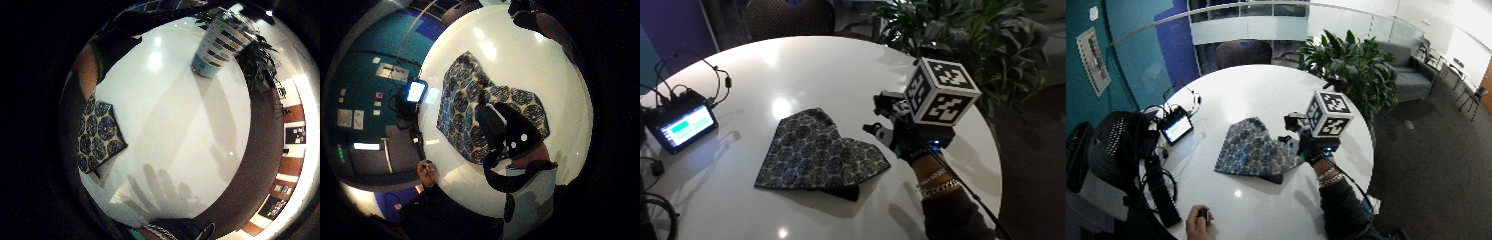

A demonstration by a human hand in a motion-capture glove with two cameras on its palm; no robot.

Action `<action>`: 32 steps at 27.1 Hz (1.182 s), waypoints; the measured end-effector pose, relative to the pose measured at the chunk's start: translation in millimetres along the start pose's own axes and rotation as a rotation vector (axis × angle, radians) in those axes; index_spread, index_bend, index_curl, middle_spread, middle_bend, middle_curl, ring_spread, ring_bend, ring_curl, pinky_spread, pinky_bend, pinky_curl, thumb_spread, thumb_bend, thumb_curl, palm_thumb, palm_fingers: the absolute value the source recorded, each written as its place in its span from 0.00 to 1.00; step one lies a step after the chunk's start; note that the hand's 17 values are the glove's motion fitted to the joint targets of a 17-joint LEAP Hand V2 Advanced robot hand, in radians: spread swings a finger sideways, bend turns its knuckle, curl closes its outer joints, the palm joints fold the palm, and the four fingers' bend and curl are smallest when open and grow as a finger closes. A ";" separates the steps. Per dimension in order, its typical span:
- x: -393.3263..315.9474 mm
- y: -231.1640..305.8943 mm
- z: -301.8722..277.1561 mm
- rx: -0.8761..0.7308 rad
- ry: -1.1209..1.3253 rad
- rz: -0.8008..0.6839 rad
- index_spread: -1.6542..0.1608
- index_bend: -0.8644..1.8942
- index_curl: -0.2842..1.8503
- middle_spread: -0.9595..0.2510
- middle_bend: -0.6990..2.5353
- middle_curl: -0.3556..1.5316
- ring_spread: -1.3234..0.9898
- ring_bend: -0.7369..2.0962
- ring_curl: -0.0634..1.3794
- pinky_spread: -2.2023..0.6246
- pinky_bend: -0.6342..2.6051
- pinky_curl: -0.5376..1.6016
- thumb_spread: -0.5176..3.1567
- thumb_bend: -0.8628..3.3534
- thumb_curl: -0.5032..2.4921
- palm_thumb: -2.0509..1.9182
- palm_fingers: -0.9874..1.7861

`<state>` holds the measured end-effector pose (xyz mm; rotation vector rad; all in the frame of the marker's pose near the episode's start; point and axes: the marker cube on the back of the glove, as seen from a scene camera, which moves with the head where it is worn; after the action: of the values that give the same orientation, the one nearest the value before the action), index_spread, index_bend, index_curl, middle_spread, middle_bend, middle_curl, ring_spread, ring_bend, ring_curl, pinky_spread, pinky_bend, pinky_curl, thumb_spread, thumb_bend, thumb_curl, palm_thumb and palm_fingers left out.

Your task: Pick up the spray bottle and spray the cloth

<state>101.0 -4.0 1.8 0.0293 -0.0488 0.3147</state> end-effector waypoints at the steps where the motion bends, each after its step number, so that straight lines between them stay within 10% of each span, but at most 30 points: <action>1: 6.1 -1.5 -0.4 0.001 0.000 0.020 0.68 0.38 0.27 0.77 0.28 0.33 0.56 0.35 0.20 0.86 0.25 0.37 0.44 0.23 0.23 0.65 0.56; 32: 90.6 -79.3 -21.4 0.421 -0.114 0.446 0.75 0.35 0.26 0.77 0.28 0.36 0.56 0.38 0.27 0.86 0.27 0.40 0.47 0.22 0.27 0.71 0.60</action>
<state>212.6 -50.6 -16.5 0.4588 -0.1016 0.7657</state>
